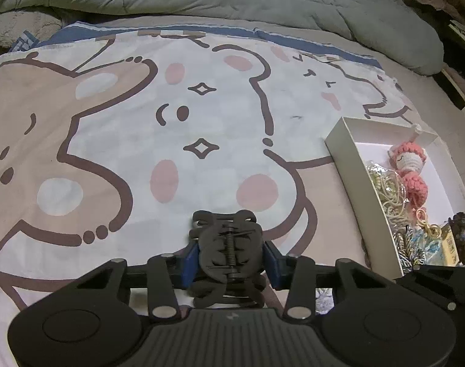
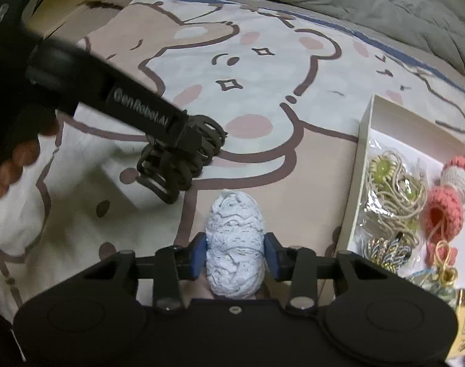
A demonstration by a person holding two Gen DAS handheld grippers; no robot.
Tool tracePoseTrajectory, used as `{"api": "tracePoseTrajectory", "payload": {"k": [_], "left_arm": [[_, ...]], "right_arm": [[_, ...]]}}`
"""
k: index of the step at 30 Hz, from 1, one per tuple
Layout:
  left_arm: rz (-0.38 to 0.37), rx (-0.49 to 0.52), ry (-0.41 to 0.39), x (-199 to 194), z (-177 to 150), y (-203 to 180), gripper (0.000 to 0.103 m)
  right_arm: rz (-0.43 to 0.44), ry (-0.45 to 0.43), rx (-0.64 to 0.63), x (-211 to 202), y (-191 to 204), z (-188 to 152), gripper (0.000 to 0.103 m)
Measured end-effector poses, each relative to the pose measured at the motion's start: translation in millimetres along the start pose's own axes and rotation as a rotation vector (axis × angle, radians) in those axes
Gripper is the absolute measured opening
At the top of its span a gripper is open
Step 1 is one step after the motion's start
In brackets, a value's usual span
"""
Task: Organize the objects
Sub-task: 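Lift and carry the claw clip with the left gripper while the right gripper carries the scrunchie toward the box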
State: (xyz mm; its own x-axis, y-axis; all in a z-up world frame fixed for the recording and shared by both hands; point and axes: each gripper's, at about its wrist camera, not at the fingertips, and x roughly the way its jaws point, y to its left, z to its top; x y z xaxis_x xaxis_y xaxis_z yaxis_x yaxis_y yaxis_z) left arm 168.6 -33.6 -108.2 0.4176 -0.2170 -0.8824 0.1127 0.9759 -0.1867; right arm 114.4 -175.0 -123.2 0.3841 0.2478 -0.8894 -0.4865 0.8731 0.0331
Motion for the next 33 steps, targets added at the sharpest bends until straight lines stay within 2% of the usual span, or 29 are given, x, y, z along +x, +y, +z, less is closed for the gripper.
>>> {"api": "tracePoseTrajectory", "payload": {"k": [4,15,21,33], "left_arm": [[-0.005,0.003,-0.022,-8.6,0.0,2.7,0.045],[-0.064,-0.036,-0.156,-58.8,-2.5,3.0,0.045],[-0.096,-0.037,-0.204,-81.9,-6.8,-1.6,0.045],[-0.099,-0.033,-0.287,-113.9,-4.1,-6.0,0.045]], "right_arm": [[0.007,-0.024,0.011,-7.4,-4.1,2.5,0.037],[-0.032,-0.173,0.117,-47.2,-27.8,12.0,0.037],[-0.044,-0.244,0.148,-66.6,-33.8,16.2,0.037],[-0.053,-0.354,0.188,-101.4,-39.8,22.3,0.037]]}}
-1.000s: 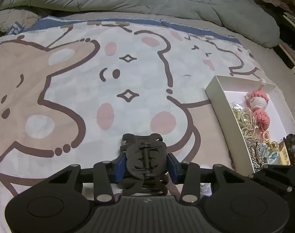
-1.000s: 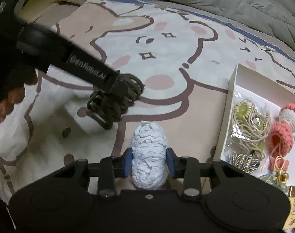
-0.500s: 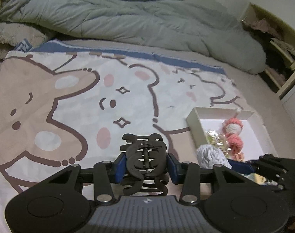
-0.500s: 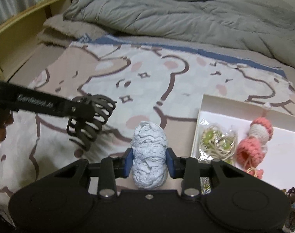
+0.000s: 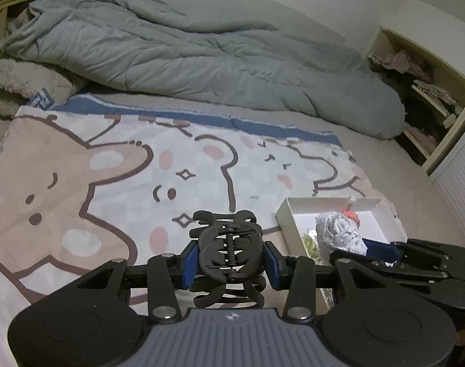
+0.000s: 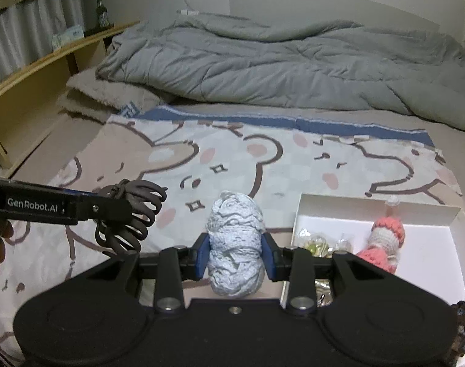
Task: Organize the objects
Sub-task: 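Lift and carry the claw clip with the left gripper while the right gripper carries the scrunchie toward the box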
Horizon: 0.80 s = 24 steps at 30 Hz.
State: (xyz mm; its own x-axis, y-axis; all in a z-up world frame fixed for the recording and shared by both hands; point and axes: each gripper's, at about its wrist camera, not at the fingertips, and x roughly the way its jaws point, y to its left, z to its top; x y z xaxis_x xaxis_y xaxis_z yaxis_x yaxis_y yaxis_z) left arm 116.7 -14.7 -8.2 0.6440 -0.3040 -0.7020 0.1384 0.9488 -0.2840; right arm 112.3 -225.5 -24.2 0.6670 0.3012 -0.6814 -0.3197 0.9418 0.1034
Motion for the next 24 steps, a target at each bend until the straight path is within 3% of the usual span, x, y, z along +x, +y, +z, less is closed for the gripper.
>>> {"api": "tracePoseTrajectory", "payload": {"k": [11,24], "left_arm": [[-0.007,0.033,-0.045,-9.7,37.8,-36.4,0.045],[-0.142,0.142,-0.081,16.4,99.5,-154.9,0.045]], "right_arm": [[-0.029,-0.069,0.000,-31.2,-35.6,20.2,0.037],[-0.179,-0.105,0.031,-63.3,-135.9,35.8,0.037]]}}
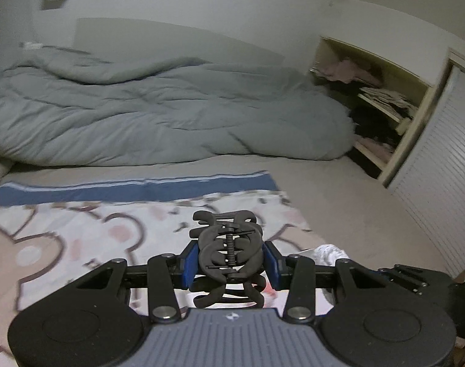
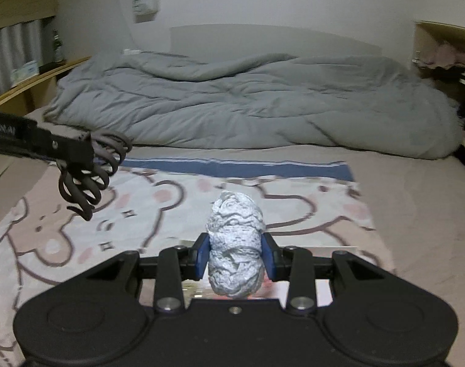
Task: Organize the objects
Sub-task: 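Lift and carry the claw clip with the left gripper while the right gripper carries the scrunchie toward the box, then lower the claw clip into the box with the left gripper while the right gripper lowers the scrunchie beside it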
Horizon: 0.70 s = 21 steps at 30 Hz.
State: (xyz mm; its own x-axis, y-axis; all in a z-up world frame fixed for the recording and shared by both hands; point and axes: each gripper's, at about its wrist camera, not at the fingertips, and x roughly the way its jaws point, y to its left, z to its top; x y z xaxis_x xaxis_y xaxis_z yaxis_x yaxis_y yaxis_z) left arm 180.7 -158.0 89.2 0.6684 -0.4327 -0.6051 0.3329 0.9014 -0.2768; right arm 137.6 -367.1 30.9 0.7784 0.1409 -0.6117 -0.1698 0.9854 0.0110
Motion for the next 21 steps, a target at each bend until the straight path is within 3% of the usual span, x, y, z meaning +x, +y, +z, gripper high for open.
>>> {"api": "tracePoseTrajectory", "payload": {"k": [5,11,21], "left_arm": [[-0.062,-0.008,0.037,44.0,-1.9,-35.1,0.045],[-0.162,-0.138,0.106,110.2,-33.9,-50.7,0.045],[-0.191,-0.212,0.236,195.7,-86.2,-61.0,0.045]], "right_arm": [[-0.050,0.018,0.027,7.2,-38.8,-5.7,0.037],[-0.091,0.054,0.059,27.8,-79.2,-22.7,0.037],[-0.105,0.133,0.085,71.9,-115.0,-61.4,0.037]]}}
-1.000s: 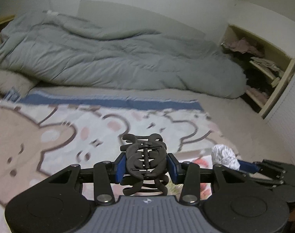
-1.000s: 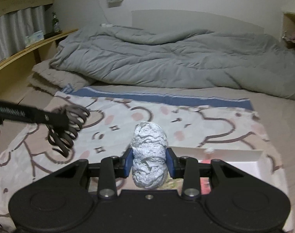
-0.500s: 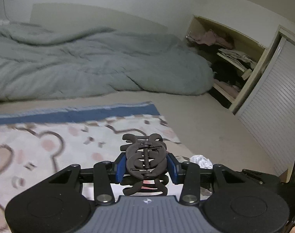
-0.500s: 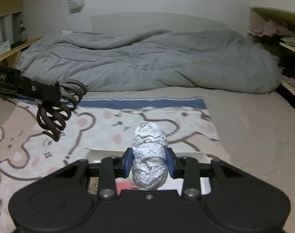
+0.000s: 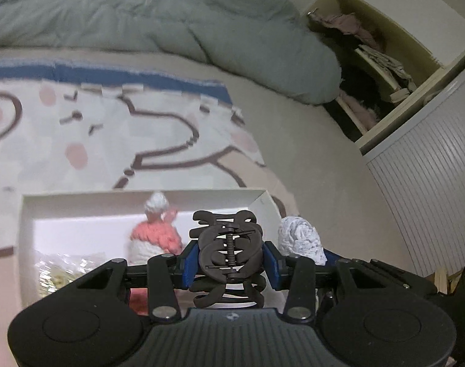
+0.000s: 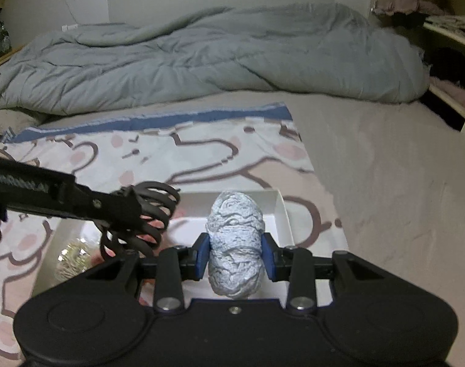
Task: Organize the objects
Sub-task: 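Lower the claw clip into the box with the left gripper while the right gripper lowers the scrunchie beside it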
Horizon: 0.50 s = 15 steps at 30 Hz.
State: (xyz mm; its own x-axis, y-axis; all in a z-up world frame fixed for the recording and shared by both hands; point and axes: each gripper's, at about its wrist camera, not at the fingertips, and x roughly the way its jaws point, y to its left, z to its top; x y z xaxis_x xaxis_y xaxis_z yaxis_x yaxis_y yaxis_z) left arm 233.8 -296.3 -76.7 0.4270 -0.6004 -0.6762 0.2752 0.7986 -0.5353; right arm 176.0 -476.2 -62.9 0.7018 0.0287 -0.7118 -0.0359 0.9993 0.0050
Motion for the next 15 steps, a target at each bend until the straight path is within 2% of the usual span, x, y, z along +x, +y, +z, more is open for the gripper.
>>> {"api": "tracePoseTrajectory", "payload": {"k": [6,10,15], "left_arm": [[-0.006,-0.048,0.039,32.3,-7.3,8.8,0.045],[0.015,-0.030,0.059,43.3,-11.2,10.8,0.045],[0.037,-0.017,0.072,46.2,-11.8,13.9,0.051]], "right_arm": [[0.003,0.037,0.006,25.7,-4.2,-8.5,0.037],[0.002,0.055,0.022,36.9,-8.1,-13.3,0.038],[-0.018,0.062,0.051,42.6,-12.2,-18.0,0.045]]}}
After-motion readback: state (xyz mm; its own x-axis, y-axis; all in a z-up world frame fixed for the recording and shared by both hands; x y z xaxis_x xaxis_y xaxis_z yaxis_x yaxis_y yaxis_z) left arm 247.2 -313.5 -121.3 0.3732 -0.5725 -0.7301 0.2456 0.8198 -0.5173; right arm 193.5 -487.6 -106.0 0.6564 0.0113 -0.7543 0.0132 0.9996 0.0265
